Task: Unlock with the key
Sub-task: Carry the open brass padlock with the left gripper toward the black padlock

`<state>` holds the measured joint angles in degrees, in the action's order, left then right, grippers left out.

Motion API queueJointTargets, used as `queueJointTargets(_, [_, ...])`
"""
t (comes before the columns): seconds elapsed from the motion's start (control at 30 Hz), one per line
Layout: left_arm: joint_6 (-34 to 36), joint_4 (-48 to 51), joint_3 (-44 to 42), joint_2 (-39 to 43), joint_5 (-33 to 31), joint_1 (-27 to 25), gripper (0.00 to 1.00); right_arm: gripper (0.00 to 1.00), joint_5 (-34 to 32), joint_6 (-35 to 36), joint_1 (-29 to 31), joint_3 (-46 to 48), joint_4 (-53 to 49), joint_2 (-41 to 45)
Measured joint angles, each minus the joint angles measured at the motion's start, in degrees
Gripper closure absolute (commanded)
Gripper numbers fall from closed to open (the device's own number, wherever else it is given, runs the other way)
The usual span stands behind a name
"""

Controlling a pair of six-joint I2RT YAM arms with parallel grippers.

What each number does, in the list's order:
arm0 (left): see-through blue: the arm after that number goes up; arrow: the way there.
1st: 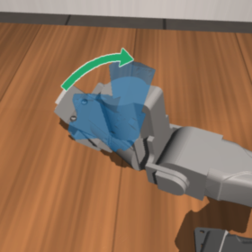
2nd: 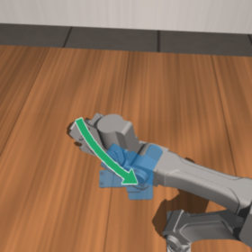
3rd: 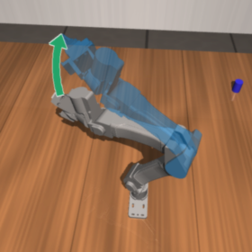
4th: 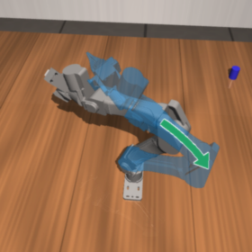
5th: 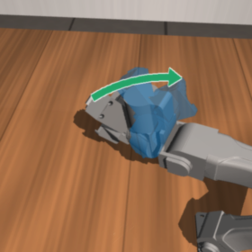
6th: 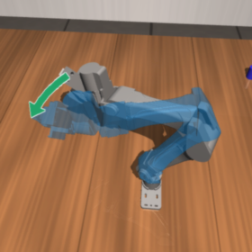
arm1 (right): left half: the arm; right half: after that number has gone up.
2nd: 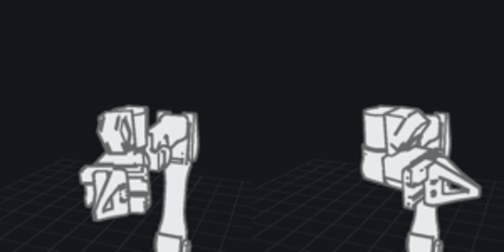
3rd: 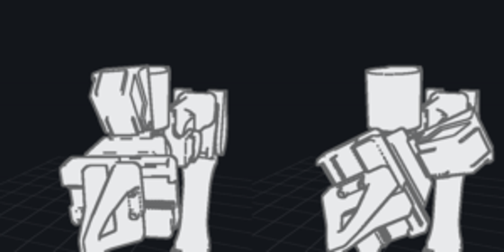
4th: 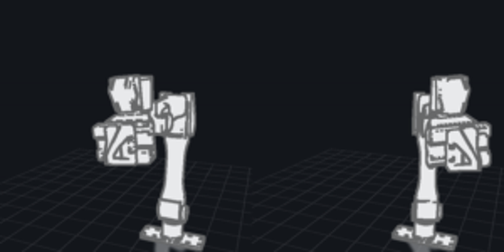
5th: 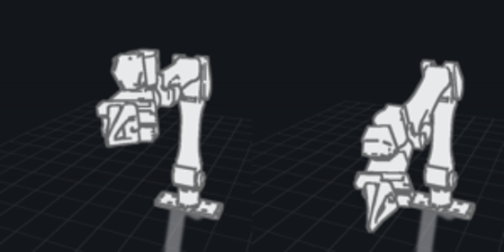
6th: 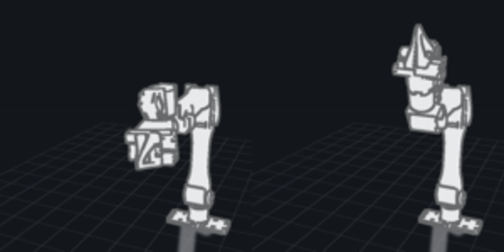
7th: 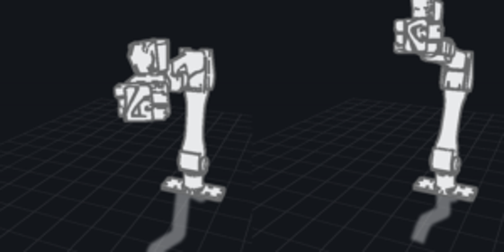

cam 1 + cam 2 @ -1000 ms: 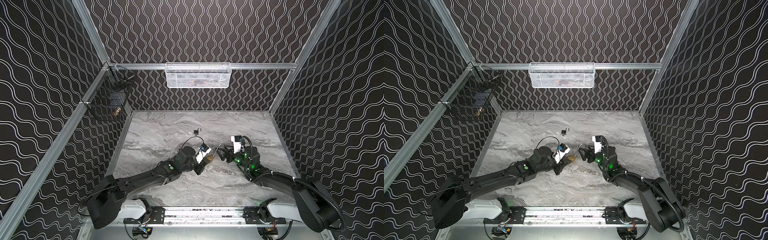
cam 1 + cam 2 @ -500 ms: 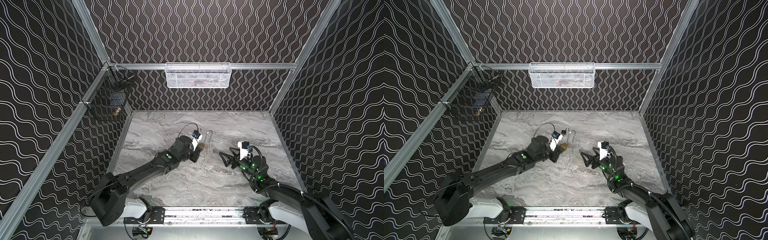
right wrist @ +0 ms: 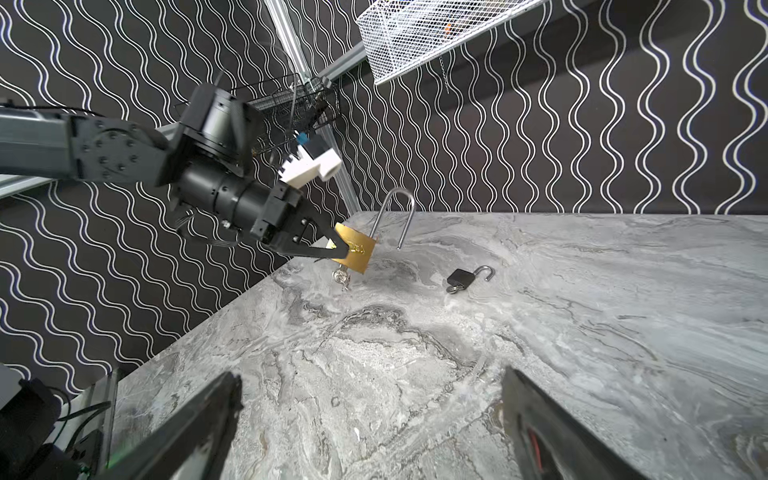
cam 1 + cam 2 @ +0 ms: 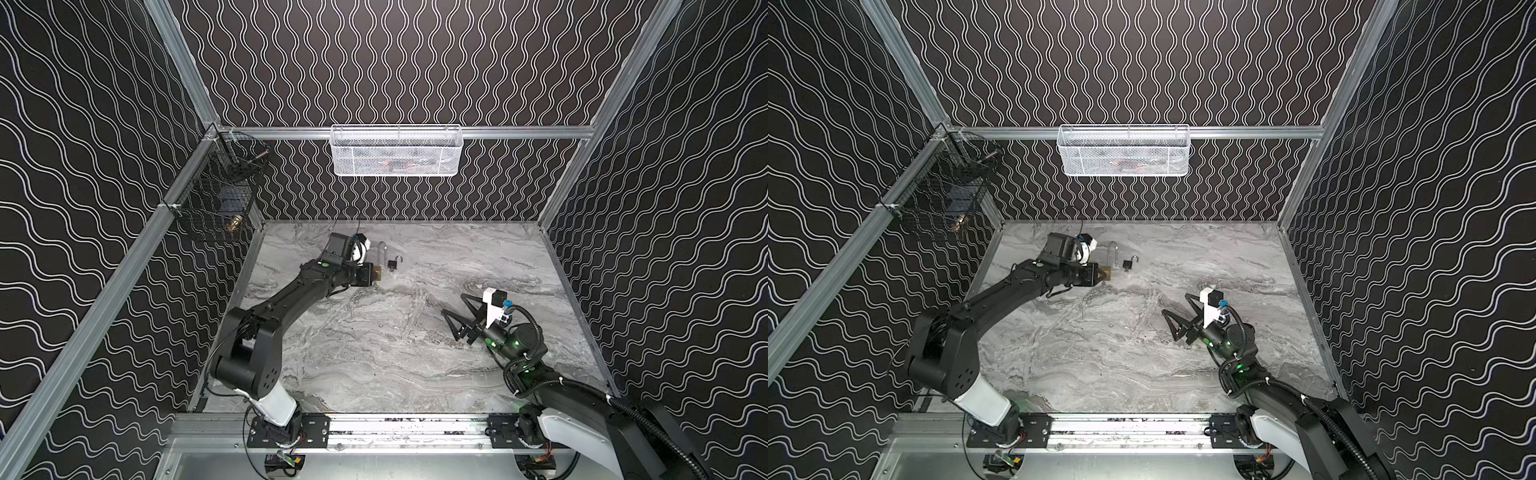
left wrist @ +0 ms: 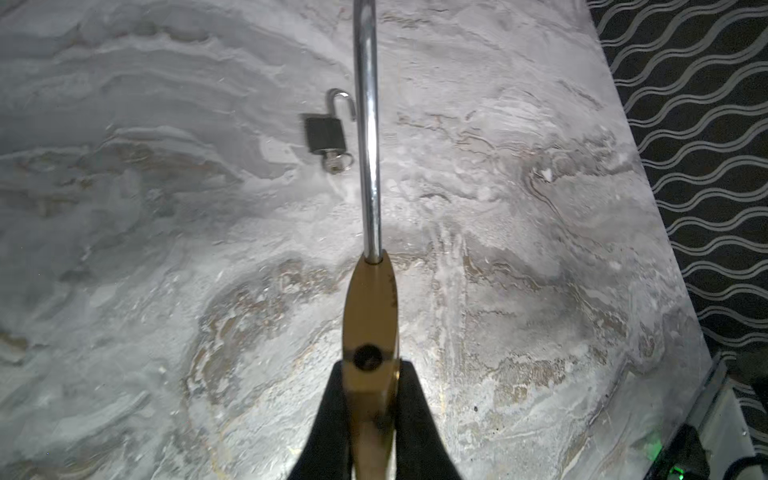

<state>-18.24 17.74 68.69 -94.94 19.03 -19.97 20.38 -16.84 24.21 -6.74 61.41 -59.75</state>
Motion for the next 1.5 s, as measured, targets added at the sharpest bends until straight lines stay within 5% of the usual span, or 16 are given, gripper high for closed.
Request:
queueJointTargets(0.7, [-10.2,-10.6,4.7,-19.5,15.0,12.0,1.00,0.01,0.1,0.4,0.0,-2.3,-0.5,-3.3])
queueJointTargets(1.13, [-11.3,-14.0,4.6,-23.4,17.2,14.3,1.00,0.01,0.3,0.8,0.0,-2.5,-0.7,-3.6])
queueJointTargets(1.5, [-9.8,-13.4,5.9,-24.7,17.5,14.8,0.75,0.01,0.7,1.0,0.0,-2.5,-0.9,-3.3])
